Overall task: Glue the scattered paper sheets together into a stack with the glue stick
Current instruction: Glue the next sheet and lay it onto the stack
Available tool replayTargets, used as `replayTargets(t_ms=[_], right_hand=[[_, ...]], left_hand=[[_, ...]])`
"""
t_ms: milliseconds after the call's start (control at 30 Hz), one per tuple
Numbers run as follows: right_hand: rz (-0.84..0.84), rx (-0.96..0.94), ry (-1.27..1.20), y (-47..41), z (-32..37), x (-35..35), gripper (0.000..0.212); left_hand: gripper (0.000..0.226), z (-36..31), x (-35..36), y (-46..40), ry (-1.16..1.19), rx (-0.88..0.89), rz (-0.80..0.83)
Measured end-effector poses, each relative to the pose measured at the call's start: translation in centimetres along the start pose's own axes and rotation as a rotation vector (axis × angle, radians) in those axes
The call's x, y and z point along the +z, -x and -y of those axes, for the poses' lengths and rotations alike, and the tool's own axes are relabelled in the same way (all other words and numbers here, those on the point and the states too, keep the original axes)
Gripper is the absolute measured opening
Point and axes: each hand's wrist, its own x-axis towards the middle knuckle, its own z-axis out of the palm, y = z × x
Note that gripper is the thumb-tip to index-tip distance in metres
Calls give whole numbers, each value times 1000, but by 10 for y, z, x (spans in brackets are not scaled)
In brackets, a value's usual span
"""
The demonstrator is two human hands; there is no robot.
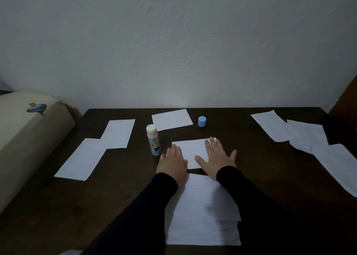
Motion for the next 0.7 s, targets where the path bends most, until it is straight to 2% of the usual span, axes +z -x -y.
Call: replayTargets(t_ms=[67, 133, 200, 267, 367, 467, 500, 633, 700], right_hand=[[-65, -10, -18, 2, -4, 2, 79], [-126, -19, -46, 3, -6, 1, 80], [-145, -15, -62, 2, -6, -3, 81], [-155, 3, -53, 0, -6, -4, 87], [-174, 5, -77, 1, -5, -2, 92], [-179, -12, -104, 4, -5, -2, 87], [-174, -12, -109, 6, -4, -2, 86], [-221, -3, -111, 11, 2, -4, 82], [-288, -10, -202, 13, 5, -8, 71]], left_hand=[[55, 5, -7, 18, 72, 59, 27], [39, 14, -12, 36, 224, 81, -87], [21, 26, -19, 49, 345, 19, -268], [12, 40, -24, 49, 438, -125, -353], [25, 58, -23, 35, 667, -307, -424], [65, 65, -19, 25, 860, -270, -461], [70, 65, -18, 23, 903, -235, -457], [55, 67, -18, 18, 975, -196, -407], [49, 69, -19, 18, 999, -203, -430]])
